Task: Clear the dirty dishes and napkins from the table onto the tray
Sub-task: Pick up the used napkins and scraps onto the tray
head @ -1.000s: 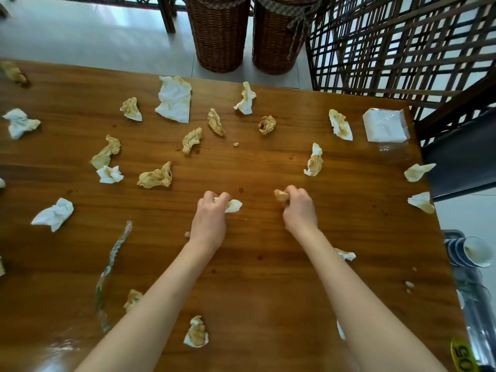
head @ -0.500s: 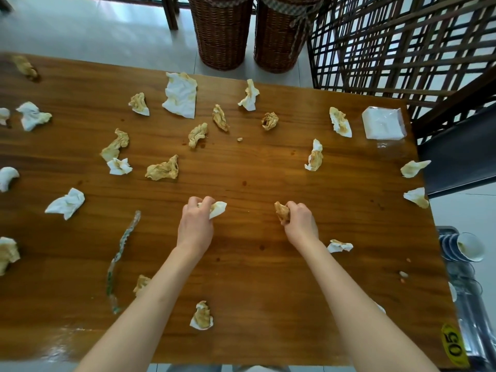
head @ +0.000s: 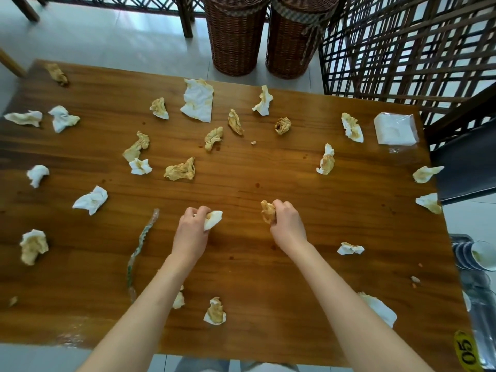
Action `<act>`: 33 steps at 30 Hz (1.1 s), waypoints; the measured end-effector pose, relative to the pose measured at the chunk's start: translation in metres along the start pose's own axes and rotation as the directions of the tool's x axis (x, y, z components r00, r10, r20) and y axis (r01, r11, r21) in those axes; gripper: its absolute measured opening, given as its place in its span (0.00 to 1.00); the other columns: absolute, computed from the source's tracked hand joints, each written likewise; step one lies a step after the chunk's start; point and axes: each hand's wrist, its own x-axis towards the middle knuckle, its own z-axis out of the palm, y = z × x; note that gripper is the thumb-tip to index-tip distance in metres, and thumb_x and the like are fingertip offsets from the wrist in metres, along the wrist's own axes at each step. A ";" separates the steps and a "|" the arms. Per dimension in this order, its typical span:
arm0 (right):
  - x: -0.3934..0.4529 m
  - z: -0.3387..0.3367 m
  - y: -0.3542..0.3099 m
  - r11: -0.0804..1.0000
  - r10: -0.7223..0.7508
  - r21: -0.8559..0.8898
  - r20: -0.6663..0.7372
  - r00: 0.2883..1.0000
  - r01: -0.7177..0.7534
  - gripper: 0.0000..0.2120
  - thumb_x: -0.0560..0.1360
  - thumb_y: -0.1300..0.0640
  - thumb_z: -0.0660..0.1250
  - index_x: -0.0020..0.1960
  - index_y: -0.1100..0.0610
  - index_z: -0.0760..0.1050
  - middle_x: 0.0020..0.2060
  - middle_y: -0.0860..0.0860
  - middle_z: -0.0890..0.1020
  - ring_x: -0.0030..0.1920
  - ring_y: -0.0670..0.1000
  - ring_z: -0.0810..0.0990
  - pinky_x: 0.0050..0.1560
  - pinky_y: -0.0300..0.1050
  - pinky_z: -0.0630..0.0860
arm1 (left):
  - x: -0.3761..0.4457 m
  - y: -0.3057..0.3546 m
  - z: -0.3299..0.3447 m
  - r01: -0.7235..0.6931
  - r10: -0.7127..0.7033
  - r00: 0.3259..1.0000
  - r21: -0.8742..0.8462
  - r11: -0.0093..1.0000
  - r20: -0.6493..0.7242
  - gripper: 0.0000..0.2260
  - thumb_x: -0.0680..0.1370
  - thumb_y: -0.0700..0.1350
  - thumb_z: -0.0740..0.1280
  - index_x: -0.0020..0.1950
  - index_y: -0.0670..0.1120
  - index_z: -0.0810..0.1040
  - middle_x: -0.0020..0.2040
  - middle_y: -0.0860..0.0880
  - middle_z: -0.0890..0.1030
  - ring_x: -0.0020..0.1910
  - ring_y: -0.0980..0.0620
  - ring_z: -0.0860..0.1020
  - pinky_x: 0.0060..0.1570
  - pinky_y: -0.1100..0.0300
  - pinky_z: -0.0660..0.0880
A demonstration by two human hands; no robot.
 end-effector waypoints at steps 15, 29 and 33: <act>-0.037 0.019 -0.017 0.999 -0.006 0.036 -0.003 1.000 0.006 0.14 0.74 0.68 0.64 0.57 0.57 0.73 0.45 0.50 0.72 0.42 0.47 0.71 0.36 0.36 0.67 | -0.003 -0.005 0.014 -0.027 0.029 0.999 0.119 0.993 -0.019 0.16 0.75 0.33 0.66 0.61 0.45 0.71 0.51 0.43 0.76 0.48 0.48 0.74 0.40 0.61 0.70; -0.085 0.030 -0.003 0.999 -0.039 0.024 -0.029 0.999 0.040 0.08 0.74 0.67 0.63 0.50 0.56 0.73 0.41 0.48 0.70 0.36 0.45 0.69 0.31 0.35 0.62 | -0.011 -0.005 0.022 -0.018 0.027 0.999 0.265 0.964 -0.032 0.16 0.74 0.34 0.67 0.59 0.43 0.69 0.53 0.42 0.75 0.51 0.45 0.75 0.47 0.55 0.75; -0.107 0.038 -0.012 0.997 -0.075 0.036 -0.005 0.997 0.075 0.09 0.74 0.67 0.62 0.51 0.56 0.73 0.42 0.49 0.70 0.40 0.49 0.72 0.37 0.42 0.68 | -0.034 -0.013 0.019 -0.001 0.020 0.997 0.229 0.973 -0.079 0.15 0.75 0.32 0.65 0.59 0.43 0.69 0.52 0.42 0.75 0.51 0.45 0.75 0.47 0.55 0.75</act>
